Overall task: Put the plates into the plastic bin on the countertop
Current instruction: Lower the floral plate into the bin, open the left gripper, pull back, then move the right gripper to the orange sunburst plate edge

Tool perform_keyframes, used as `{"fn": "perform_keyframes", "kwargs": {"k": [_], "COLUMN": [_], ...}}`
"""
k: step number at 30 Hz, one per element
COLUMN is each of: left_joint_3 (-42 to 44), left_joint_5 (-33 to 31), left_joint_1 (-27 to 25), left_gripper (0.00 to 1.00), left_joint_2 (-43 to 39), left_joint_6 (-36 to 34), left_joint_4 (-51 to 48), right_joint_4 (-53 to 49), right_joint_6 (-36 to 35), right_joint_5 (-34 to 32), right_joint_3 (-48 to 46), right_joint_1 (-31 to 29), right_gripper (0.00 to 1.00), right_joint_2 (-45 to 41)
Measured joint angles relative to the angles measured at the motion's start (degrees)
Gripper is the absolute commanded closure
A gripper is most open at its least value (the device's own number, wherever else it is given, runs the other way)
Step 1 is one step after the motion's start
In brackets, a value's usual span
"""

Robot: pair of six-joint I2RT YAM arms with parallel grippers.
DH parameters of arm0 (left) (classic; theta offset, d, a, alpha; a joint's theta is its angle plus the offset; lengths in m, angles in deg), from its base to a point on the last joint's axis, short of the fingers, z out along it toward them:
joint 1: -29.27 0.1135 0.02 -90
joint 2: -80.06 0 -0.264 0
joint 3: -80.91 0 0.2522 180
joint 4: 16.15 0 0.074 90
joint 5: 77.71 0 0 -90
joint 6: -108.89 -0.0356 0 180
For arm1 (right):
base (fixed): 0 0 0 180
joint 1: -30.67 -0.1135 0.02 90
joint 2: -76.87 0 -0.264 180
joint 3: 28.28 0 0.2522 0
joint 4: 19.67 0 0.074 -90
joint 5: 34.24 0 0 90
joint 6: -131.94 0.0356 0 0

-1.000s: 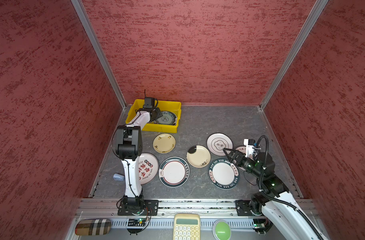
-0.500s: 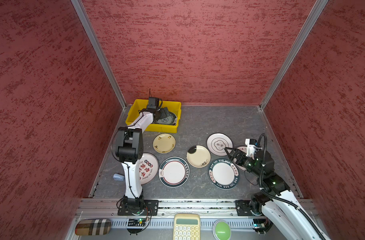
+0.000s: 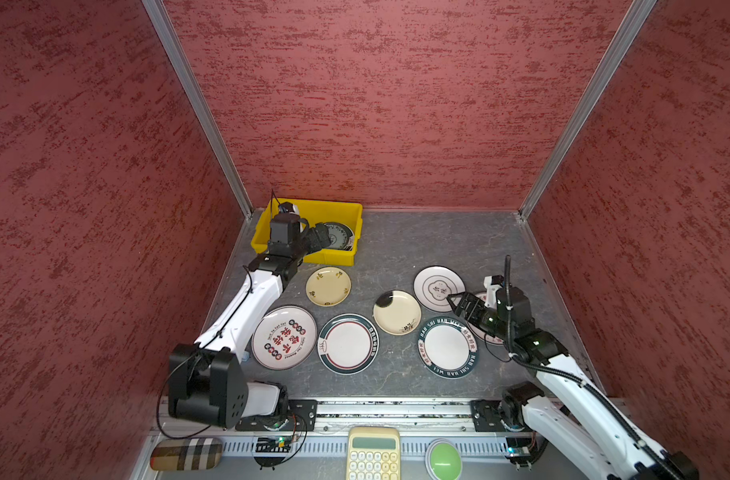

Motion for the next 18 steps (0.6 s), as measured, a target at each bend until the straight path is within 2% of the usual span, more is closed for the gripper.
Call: {"fn": "perform_keyframes", "kwargs": {"k": [8, 13, 18], "left_joint_3": [14.84, 22.1, 26.93], "left_joint_5": [-2.03, 0.02, 3.43], "left_joint_1": [-0.42, 0.7, 0.9], "left_gripper": [0.01, 0.01, 0.01], "left_joint_2": [-13.25, -20.87, -25.14], "left_joint_6": [6.19, 9.75, 12.37], "left_joint_4": [-3.8, -5.6, -5.88], "right_joint_4": [6.88, 10.03, 8.07], "right_joint_6": [0.46, 1.05, 0.79], "right_joint_5": [3.54, 6.54, 5.16], "right_joint_3": [1.57, 1.46, 1.46], "right_joint_1": [0.0, 0.0, 0.02], "right_gripper": [0.01, 0.01, 0.01], "right_joint_2": [10.05, 12.33, 12.2]}}
